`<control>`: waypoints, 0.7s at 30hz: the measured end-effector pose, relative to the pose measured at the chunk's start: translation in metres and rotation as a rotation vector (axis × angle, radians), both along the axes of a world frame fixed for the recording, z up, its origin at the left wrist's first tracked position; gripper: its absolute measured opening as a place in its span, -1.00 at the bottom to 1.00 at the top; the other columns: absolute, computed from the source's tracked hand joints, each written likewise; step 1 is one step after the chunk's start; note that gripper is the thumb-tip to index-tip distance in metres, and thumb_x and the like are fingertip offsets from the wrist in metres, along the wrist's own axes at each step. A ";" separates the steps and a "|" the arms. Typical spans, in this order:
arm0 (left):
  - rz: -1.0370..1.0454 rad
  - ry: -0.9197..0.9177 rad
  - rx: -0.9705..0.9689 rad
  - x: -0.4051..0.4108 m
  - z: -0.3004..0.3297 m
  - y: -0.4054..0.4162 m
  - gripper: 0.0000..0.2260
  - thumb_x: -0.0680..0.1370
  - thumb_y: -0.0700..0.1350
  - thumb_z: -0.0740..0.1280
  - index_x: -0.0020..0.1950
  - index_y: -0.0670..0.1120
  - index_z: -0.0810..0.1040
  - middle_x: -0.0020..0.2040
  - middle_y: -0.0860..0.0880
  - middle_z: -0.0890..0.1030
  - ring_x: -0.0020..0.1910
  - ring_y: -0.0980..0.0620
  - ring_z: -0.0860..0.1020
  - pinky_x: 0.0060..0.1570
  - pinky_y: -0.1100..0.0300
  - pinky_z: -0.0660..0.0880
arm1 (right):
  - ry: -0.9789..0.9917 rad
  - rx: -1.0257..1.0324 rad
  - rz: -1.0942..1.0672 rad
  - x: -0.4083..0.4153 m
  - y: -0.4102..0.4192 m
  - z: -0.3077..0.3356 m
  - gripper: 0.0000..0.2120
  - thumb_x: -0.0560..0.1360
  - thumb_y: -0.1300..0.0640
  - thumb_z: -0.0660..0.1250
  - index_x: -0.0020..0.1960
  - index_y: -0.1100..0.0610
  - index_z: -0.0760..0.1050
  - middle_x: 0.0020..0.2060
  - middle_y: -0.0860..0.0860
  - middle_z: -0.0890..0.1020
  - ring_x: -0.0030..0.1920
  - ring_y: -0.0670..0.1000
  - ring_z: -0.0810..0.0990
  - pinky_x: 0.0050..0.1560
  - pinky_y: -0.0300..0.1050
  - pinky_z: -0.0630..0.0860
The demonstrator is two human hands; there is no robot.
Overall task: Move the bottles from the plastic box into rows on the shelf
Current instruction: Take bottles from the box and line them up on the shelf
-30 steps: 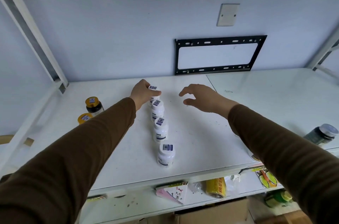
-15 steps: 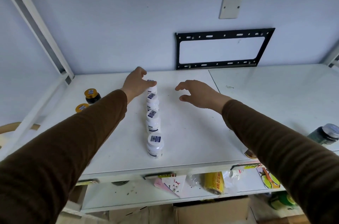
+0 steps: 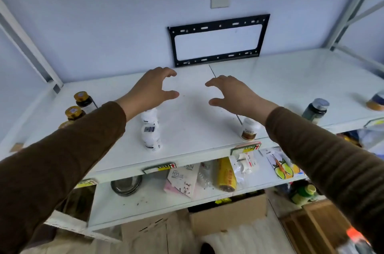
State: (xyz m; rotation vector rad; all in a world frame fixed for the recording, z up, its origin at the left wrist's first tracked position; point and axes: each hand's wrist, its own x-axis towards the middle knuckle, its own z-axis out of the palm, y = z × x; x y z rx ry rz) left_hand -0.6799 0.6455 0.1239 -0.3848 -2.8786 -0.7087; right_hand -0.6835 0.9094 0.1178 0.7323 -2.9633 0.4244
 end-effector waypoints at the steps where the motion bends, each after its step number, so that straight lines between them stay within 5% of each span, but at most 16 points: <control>1: -0.030 0.007 -0.004 0.009 -0.001 0.011 -0.48 0.47 0.09 0.46 0.39 0.07 0.42 0.33 0.07 0.47 0.31 0.08 0.41 0.18 0.19 0.35 | 0.008 -0.004 -0.023 0.014 0.010 0.000 -0.48 0.52 -0.04 0.37 0.44 -0.01 0.35 0.29 0.02 0.48 0.28 0.07 0.41 0.17 -0.12 0.33; 21: -0.478 -0.211 0.065 0.191 -0.092 0.304 -0.48 0.45 0.04 0.50 0.37 0.06 0.44 0.29 0.03 0.50 0.24 0.04 0.48 0.10 0.17 0.38 | -0.090 0.007 -0.460 0.299 0.266 -0.067 -0.45 0.47 0.02 0.43 0.42 0.05 0.39 0.32 0.08 0.47 0.29 0.16 0.42 0.27 0.05 0.41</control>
